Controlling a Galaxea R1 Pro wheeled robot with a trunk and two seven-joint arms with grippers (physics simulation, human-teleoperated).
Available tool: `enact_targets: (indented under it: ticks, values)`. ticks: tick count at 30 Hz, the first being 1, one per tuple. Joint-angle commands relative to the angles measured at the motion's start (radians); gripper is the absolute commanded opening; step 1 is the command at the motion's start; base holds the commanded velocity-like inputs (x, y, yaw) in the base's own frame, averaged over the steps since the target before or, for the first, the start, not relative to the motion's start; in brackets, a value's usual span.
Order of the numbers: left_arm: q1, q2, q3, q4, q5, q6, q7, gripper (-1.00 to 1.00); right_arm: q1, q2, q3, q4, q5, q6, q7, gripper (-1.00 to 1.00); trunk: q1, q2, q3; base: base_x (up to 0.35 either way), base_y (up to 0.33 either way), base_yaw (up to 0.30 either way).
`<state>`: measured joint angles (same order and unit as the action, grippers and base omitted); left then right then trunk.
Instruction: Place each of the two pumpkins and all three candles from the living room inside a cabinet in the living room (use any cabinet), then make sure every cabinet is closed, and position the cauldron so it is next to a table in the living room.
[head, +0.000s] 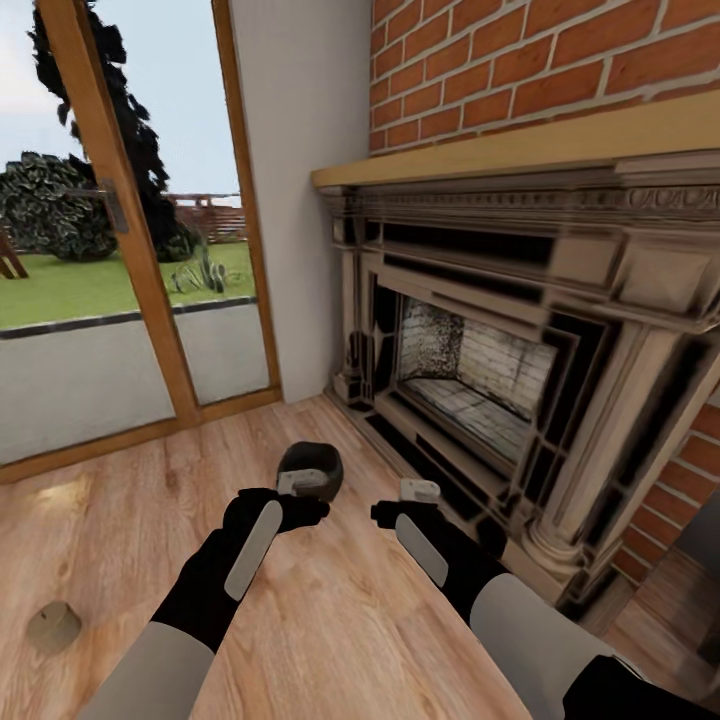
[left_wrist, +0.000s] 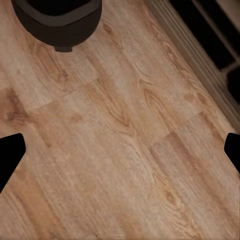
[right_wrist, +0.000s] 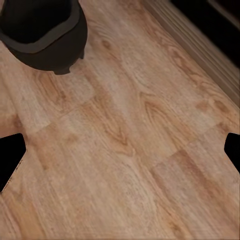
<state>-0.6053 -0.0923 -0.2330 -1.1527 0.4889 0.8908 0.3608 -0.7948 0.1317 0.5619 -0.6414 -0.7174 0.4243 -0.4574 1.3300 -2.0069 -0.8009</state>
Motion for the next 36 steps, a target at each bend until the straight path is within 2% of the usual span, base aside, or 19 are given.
enact_targets:
  ticks: [1,10,17,32,36]
  values:
    - [-0.001,0.000,-0.001,-0.001,0.010,0.002,0.010,1.00,0.000,-0.001,0.005,-0.001,-0.008,0.002,-0.009,1.00,0.000,0.000,-0.001,0.089,0.248,0.000]
    - [-0.001,0.000,0.000,-0.001,0.011,0.002,0.010,1.00,0.000,-0.002,0.007,-0.037,-0.008,0.002,-0.009,1.00,0.000,0.000,-0.001,0.017,0.280,0.008]
    - [-0.001,0.001,0.001,-0.001,0.011,0.002,0.010,1.00,0.000,-0.002,0.007,-0.041,-0.008,0.002,-0.009,1.00,0.000,0.000,-0.001,0.000,0.289,0.191]
    - [-0.001,0.002,0.001,-0.001,0.010,0.002,0.010,1.00,0.000,-0.001,0.007,-0.042,-0.008,0.002,-0.009,1.00,0.000,0.000,-0.001,0.000,0.289,0.004]
    - [-0.001,0.002,0.001,-0.002,0.010,0.001,0.011,1.00,0.000,-0.001,0.007,-0.043,-0.008,0.002,-0.009,1.00,0.000,0.000,-0.001,0.000,0.113,0.010]
